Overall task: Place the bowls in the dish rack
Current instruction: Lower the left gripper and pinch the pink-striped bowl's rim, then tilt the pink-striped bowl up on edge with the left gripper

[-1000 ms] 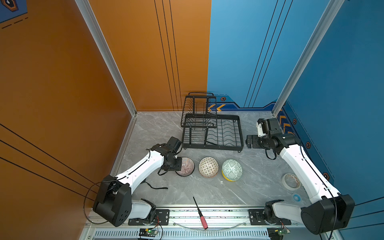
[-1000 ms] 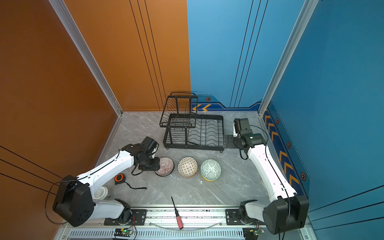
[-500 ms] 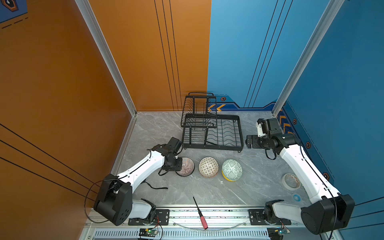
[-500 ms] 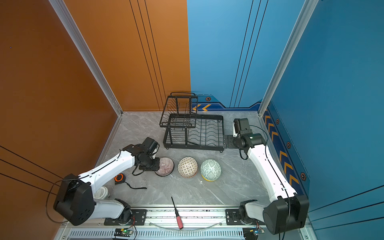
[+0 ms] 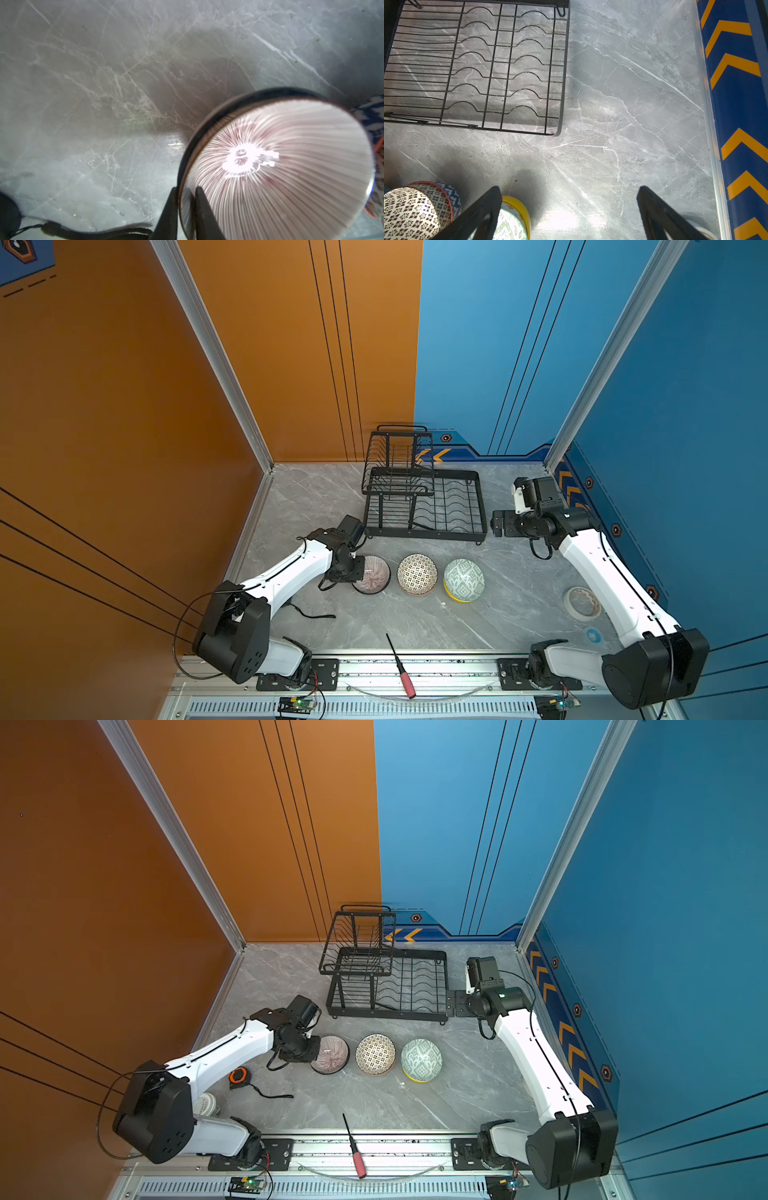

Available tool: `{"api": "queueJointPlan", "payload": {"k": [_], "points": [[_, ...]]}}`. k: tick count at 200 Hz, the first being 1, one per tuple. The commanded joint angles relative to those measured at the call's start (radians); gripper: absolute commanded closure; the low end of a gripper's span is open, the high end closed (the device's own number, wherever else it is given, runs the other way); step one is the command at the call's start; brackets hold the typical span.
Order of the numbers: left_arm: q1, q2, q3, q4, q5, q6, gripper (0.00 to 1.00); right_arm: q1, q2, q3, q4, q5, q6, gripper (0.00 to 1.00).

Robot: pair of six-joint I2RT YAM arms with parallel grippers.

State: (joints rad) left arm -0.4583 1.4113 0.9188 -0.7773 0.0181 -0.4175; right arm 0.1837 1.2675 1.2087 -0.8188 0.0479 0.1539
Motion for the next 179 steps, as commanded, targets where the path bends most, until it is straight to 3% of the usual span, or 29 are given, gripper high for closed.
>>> {"api": "queueJointPlan", "payload": {"k": [1, 68, 179], "points": [[-0.007, -0.003, -0.004, -0.020, -0.016, 0.006, 0.89, 0.005, -0.018, -0.014, 0.010, -0.006, -0.017, 0.00], [-0.009, -0.016, 0.043, -0.071, -0.048, 0.012, 1.00, 0.005, -0.018, -0.017, 0.012, -0.007, -0.018, 0.00], [-0.074, 0.042, 0.171, -0.182, -0.191, 0.042, 1.00, 0.006, -0.015, -0.022, 0.022, -0.018, -0.022, 0.00]]}}
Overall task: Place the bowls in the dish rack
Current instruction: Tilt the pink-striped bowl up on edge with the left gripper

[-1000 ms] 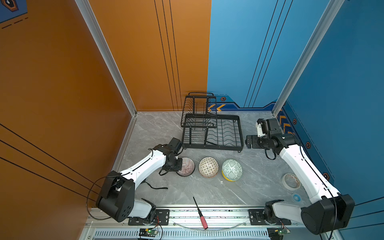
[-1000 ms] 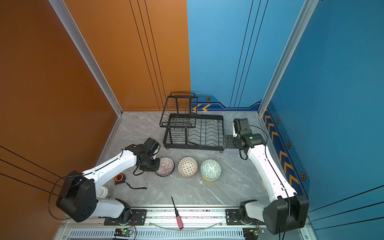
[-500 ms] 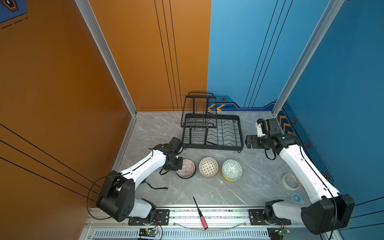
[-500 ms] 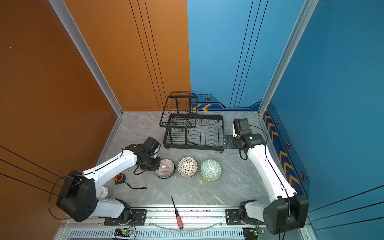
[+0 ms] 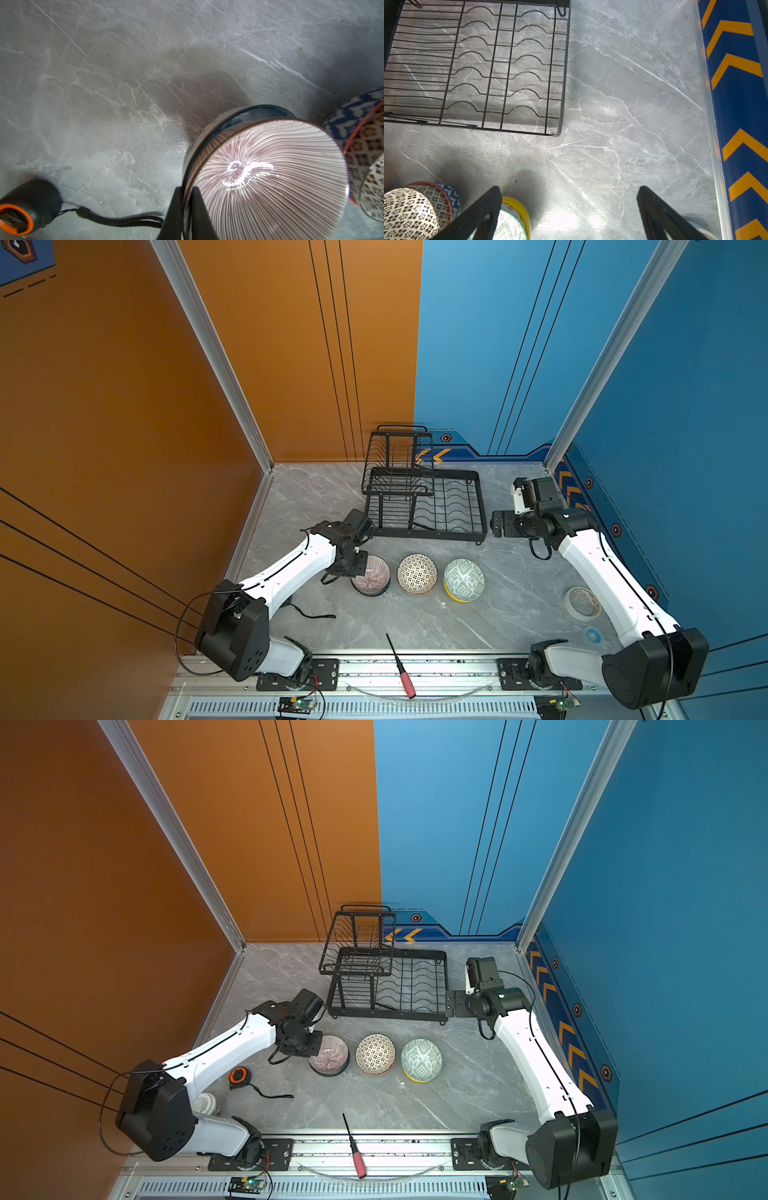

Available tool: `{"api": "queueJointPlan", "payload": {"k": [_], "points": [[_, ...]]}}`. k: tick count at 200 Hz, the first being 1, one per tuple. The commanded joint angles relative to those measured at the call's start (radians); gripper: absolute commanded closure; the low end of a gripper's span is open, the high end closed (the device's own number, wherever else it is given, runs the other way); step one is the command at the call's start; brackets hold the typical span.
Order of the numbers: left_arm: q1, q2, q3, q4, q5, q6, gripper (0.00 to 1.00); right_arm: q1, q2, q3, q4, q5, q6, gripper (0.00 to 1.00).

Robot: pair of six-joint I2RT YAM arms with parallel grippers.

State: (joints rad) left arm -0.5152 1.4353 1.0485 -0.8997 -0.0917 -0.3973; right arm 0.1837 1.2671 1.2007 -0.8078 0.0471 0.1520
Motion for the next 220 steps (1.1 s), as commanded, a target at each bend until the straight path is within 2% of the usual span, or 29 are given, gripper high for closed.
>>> {"api": "queueJointPlan", "payload": {"k": [1, 220], "points": [[-0.019, 0.018, 0.043, -0.061, -0.081, 0.022, 1.00, 0.005, -0.015, -0.014, 0.011, -0.018, -0.020, 0.00], [-0.039, 0.056, 0.094, -0.109, -0.108, 0.051, 1.00, 0.007, -0.029, -0.028, 0.015, -0.016, -0.023, 0.00]]}}
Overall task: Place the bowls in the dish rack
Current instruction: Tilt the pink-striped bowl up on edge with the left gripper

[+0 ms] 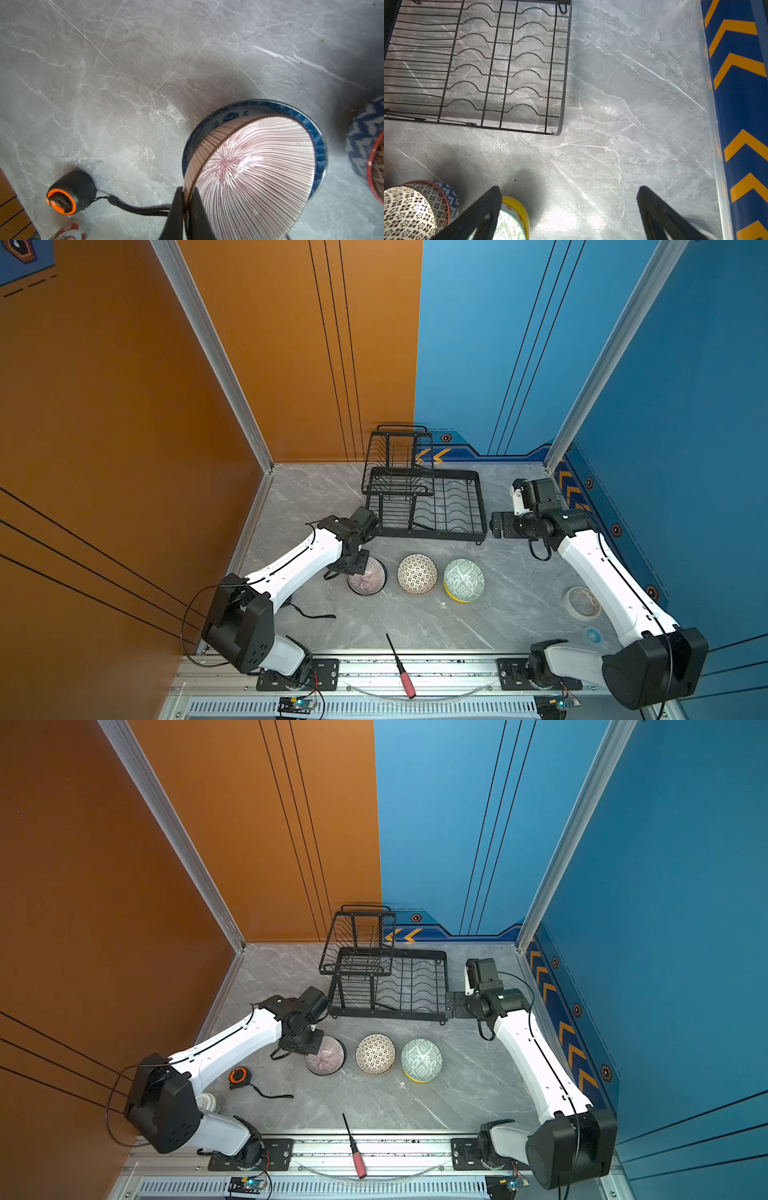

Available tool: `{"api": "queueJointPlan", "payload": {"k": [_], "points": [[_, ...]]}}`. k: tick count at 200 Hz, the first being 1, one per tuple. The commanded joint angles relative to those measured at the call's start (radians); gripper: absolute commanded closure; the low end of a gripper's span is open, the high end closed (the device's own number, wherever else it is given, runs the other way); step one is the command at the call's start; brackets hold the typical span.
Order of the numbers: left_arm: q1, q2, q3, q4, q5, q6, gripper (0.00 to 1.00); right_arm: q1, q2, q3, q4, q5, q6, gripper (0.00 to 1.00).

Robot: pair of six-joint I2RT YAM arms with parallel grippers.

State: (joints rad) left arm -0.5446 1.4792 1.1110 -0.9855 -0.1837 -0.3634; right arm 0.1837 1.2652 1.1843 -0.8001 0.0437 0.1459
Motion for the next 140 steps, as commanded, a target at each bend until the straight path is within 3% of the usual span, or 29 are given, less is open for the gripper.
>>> {"api": "queueJointPlan", "payload": {"k": [1, 73, 140], "points": [[-0.010, 0.013, 0.032, -0.023, -0.016, 0.017, 1.00, 0.007, -0.027, -0.011, 0.008, -0.013, -0.017, 0.00], [-0.010, 0.042, 0.025, -0.027, -0.023, 0.020, 1.00, 0.006, -0.032, -0.012, 0.008, -0.010, -0.020, 0.00], [-0.009, 0.050, 0.022, -0.026, -0.003, 0.021, 0.78, 0.007, -0.036, -0.015, 0.007, -0.008, -0.021, 0.00]]}}
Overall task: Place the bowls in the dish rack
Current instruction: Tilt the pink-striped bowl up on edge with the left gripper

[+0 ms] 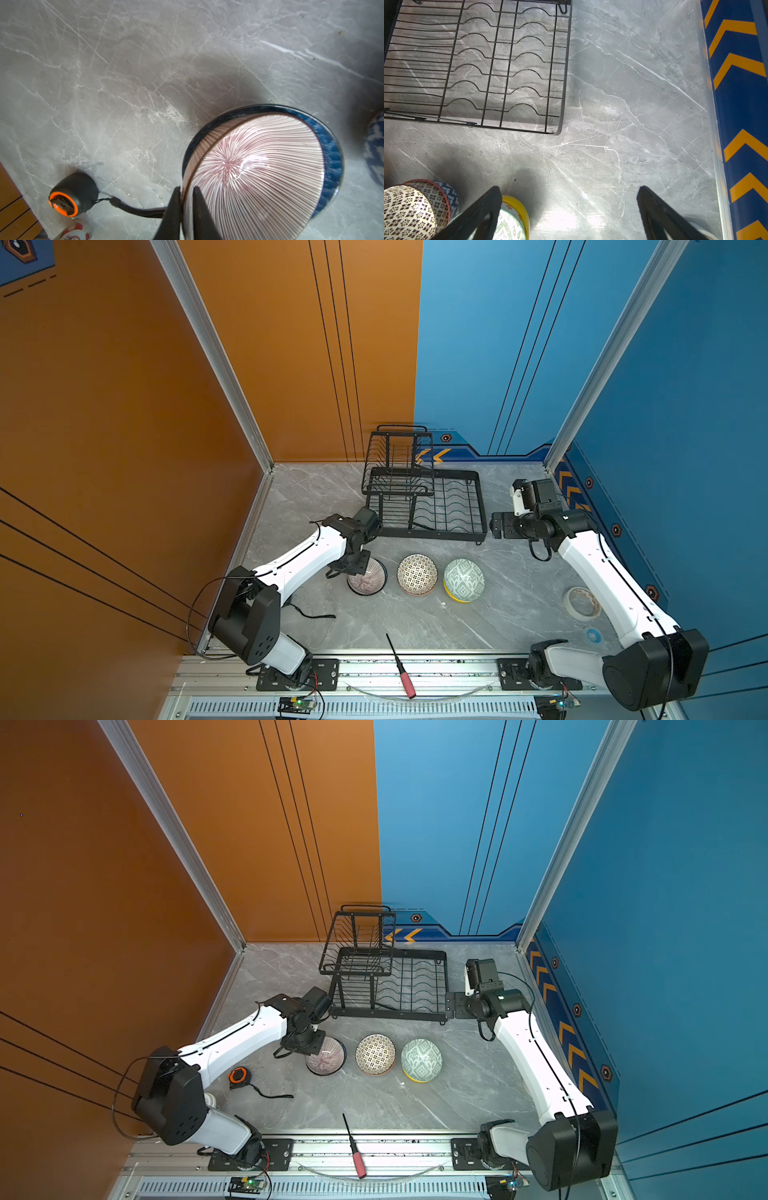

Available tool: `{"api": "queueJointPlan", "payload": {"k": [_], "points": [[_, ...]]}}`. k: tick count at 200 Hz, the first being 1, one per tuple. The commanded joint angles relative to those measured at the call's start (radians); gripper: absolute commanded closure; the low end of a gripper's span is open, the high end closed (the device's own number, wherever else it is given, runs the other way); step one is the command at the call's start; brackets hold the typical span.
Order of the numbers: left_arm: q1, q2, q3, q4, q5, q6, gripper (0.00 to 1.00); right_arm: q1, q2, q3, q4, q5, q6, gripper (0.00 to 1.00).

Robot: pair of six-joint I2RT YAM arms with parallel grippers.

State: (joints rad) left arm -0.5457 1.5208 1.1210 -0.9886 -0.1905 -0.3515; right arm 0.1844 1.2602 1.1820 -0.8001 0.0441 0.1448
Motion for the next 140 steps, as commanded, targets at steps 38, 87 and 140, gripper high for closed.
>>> {"api": "queueJointPlan", "payload": {"k": [38, 87, 140], "points": [[-0.008, 0.014, 0.004, -0.022, 0.018, 0.002, 0.74, 0.006, -0.028, -0.012, 0.007, -0.010, -0.019, 0.00], [-0.012, 0.034, -0.007, -0.018, 0.031, -0.004, 0.74, 0.006, -0.021, -0.006, 0.008, -0.012, -0.020, 0.00], [-0.014, 0.038, -0.007, -0.020, 0.033, -0.004, 0.88, 0.008, -0.016, -0.004, 0.007, -0.013, -0.020, 0.00]]}}
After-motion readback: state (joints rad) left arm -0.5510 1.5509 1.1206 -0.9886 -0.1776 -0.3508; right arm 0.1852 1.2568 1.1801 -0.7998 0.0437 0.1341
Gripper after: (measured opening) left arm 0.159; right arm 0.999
